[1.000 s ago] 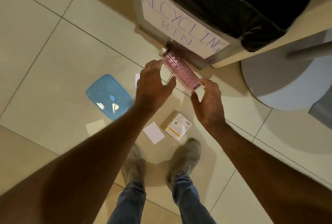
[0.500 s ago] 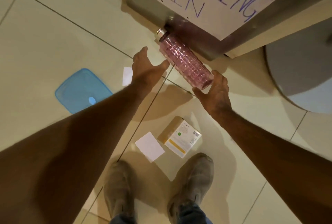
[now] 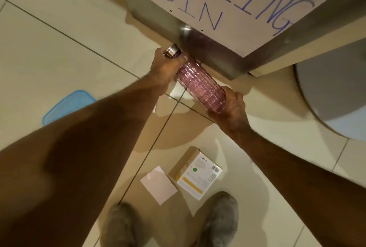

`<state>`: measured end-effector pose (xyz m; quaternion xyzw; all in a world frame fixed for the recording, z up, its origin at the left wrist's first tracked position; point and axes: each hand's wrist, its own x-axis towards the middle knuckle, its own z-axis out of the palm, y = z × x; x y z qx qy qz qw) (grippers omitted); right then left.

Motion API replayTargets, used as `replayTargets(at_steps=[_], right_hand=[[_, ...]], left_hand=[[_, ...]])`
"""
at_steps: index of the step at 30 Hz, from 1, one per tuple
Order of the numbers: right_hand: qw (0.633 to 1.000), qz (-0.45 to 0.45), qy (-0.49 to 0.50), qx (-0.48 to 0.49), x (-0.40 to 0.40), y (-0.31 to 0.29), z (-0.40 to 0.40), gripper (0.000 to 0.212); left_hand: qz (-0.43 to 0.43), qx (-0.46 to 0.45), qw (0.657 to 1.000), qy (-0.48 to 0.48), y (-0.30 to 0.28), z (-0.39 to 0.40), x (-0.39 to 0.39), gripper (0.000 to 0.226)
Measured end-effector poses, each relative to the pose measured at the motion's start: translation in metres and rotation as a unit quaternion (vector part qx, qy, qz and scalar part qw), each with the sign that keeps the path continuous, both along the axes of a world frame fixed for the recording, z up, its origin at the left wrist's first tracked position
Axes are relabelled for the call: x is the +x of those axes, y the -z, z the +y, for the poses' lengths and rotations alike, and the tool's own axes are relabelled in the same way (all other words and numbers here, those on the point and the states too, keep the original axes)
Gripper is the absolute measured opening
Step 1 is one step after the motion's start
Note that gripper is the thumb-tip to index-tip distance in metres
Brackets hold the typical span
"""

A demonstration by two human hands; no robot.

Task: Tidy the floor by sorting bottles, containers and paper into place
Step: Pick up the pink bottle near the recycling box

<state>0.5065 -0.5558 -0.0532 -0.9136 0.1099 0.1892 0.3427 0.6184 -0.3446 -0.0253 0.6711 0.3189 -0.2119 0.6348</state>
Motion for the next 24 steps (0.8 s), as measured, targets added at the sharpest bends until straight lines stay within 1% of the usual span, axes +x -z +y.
replayTargets(at_steps=[2, 5, 6, 9, 11, 13, 16, 19, 24], right_hand=[[1.000, 0.008, -0.011, -0.005, -0.010, -0.014, 0.003, 0.078], [0.999, 0.011, -0.027, -0.018, -0.031, -0.050, 0.013, 0.075], [0.999, 0.010, -0.029, -0.022, -0.037, -0.064, 0.017, 0.075], [0.999, 0.013, -0.022, -0.034, -0.053, -0.114, 0.032, 0.078], [0.998, 0.017, -0.028, -0.049, -0.062, -0.149, 0.043, 0.076], [0.998, 0.018, -0.020, -0.052, -0.072, -0.185, 0.054, 0.074], [0.998, 0.006, 0.005, -0.058, -0.085, -0.244, 0.067, 0.073], [0.998, -0.009, 0.003, -0.070, -0.097, -0.299, 0.074, 0.075], [0.997, -0.029, 0.016, -0.067, -0.107, -0.370, 0.080, 0.079]], left_hand=[[0.002, -0.018, 1.000, -0.011, -0.013, 0.004, -0.014, 0.033], [0.009, -0.017, 0.999, -0.027, -0.045, 0.012, -0.035, 0.031], [0.015, -0.018, 0.999, -0.036, -0.059, 0.015, -0.041, 0.034], [0.026, -0.023, 0.998, -0.043, -0.105, 0.024, -0.062, 0.056], [0.023, -0.027, 0.998, -0.059, -0.138, 0.031, -0.076, 0.065], [0.018, -0.028, 0.996, -0.077, -0.173, 0.038, -0.087, 0.067], [0.019, -0.064, 0.993, -0.098, -0.227, 0.045, -0.100, 0.070], [0.007, -0.080, 0.990, -0.113, -0.278, 0.049, -0.109, 0.066], [-0.028, -0.091, 0.988, -0.125, -0.349, 0.050, -0.117, 0.067]])
